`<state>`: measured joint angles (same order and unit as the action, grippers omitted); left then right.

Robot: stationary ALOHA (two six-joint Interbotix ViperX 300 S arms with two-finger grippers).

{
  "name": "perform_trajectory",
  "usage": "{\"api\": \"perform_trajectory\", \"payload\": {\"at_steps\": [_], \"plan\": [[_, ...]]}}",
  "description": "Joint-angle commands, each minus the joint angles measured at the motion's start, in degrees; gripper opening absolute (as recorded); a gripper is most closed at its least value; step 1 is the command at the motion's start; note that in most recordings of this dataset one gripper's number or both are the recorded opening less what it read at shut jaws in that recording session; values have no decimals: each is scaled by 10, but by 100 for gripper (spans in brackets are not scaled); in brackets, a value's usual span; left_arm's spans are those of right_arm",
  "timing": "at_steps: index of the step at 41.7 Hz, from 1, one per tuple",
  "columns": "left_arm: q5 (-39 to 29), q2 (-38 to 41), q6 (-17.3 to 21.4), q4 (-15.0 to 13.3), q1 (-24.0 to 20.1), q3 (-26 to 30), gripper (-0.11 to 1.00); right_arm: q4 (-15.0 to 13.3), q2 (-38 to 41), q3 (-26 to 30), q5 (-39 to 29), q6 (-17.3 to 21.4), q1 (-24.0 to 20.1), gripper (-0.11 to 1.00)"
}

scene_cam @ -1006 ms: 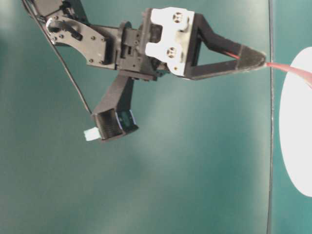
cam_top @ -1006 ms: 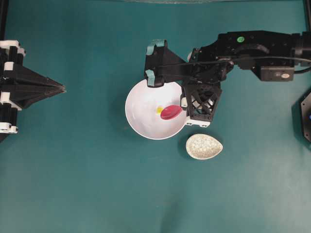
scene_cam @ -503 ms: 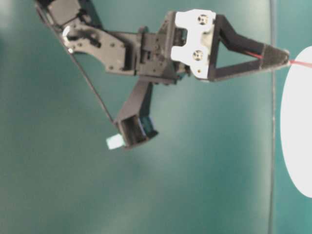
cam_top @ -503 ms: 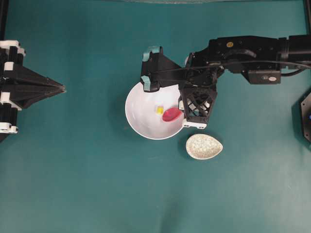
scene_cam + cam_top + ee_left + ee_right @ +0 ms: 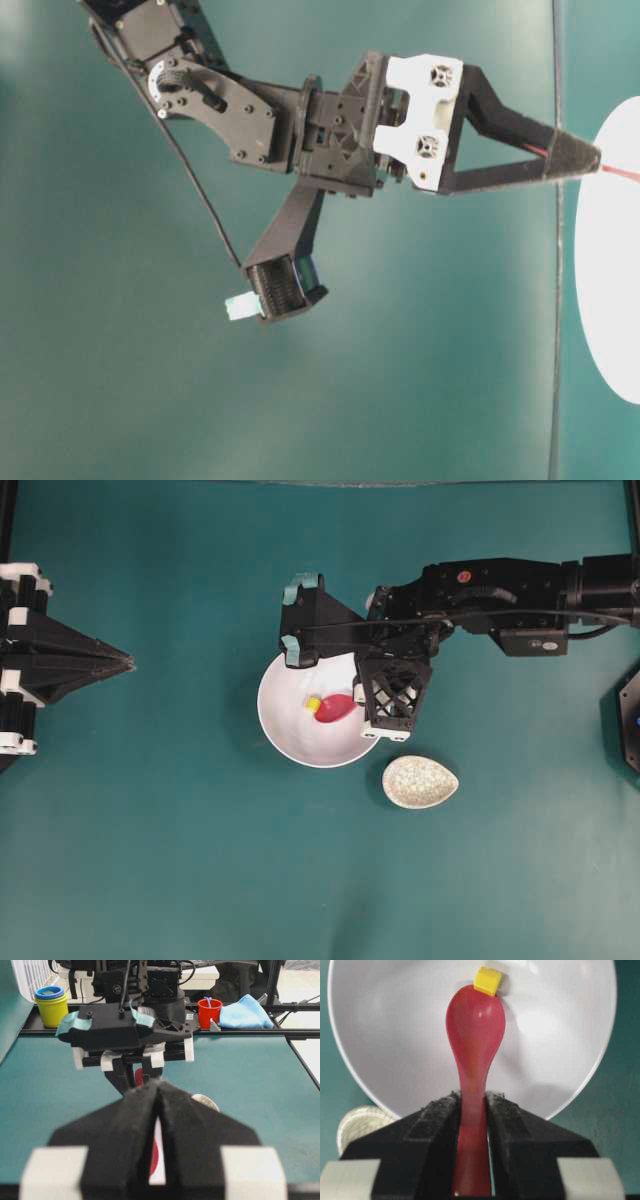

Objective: Scoop the yellow hexagonal prism block from the bowl with a spoon using the right arm.
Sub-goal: 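Push the spoon under the yellow block, sliding it along the bowl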

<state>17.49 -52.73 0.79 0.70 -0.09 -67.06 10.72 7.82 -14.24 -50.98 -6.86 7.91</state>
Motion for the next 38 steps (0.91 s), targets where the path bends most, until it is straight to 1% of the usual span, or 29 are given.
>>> {"api": "perform_trajectory", "payload": {"at_steps": [1,6,19,31,38], "plan": [[2,3,1,3,1,16,0,-3,-10,4,22,0,0,24],[0,2,1,2,1,16,0,-5,-11,0,49,0,0,24],[-2,2,1,3,1,16,0,-5,-12,-7,92,0,0,24],[-3,3,2,2,0,16,0,-8,-23,-25,129,6,0,24],[-3,4,2,2,1,16,0,-8,-35,-47,153,7,-1,24]]}}
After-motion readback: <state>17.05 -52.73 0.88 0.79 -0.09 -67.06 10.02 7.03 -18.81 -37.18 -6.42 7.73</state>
